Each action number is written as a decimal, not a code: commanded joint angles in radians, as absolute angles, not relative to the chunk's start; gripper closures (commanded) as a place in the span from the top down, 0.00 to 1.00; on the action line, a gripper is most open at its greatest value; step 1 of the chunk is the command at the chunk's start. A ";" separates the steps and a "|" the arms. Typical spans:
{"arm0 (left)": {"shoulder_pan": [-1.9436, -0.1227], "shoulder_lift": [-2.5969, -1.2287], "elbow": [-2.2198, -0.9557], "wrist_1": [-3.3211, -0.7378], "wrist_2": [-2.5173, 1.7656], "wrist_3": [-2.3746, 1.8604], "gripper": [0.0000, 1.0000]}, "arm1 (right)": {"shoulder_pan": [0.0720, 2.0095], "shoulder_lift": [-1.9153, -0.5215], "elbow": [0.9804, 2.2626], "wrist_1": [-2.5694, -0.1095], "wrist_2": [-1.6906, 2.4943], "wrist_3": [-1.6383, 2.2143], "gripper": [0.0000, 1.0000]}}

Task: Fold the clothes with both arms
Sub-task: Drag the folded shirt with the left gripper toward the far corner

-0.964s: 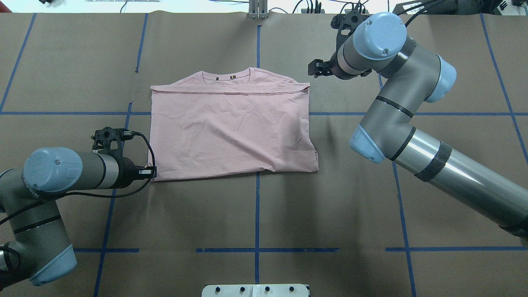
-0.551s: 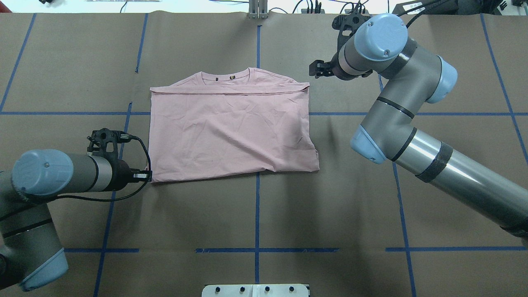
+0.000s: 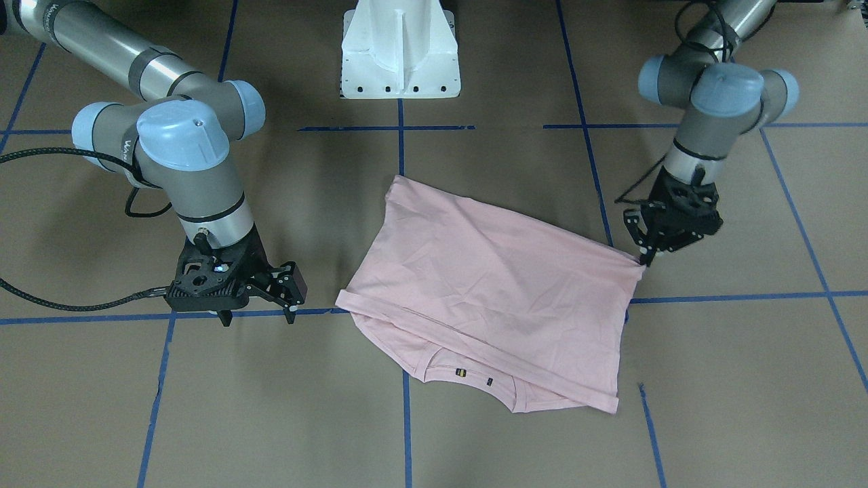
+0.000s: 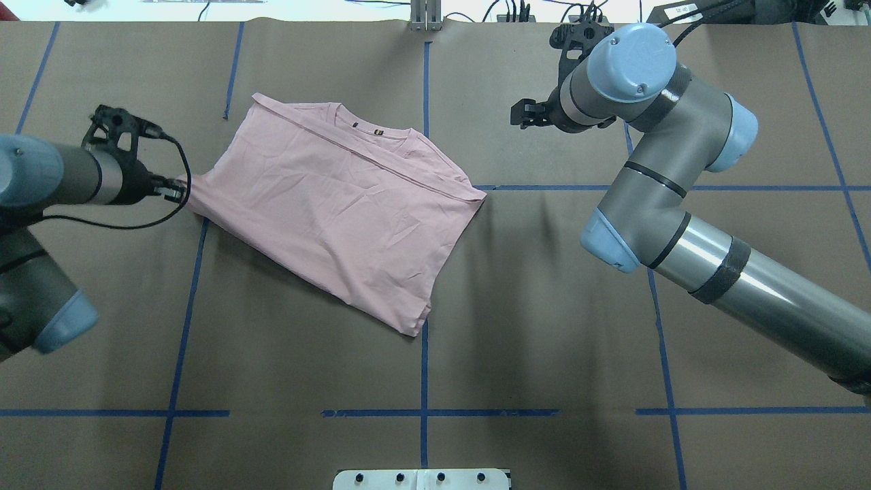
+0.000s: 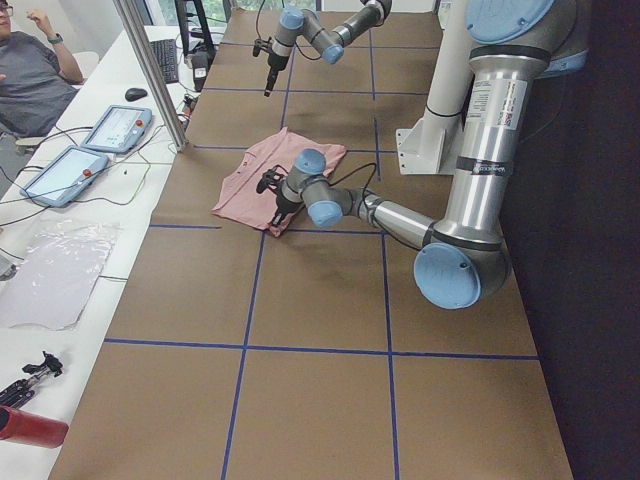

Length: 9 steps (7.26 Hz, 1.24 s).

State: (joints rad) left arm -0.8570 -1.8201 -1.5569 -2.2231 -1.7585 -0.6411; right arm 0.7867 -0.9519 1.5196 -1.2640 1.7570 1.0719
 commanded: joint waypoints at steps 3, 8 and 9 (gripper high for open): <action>-1.009 -2.386 -0.807 -2.278 -1.628 -0.520 0.00 | 0.784 -0.956 1.536 -1.266 1.759 1.071 1.00; -1.077 -2.212 -0.937 -2.462 -1.817 -0.363 1.00 | 0.741 -0.908 1.522 -1.270 1.756 1.270 0.95; -1.074 -2.182 -1.013 -2.454 -1.821 -0.402 1.00 | 0.715 -0.832 1.470 -1.276 1.756 1.401 0.89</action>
State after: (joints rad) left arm -1.0697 -2.2150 -0.9371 -2.4547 -1.7929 -0.3793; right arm 0.7452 -0.9032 1.5135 -1.2701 1.7585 1.2522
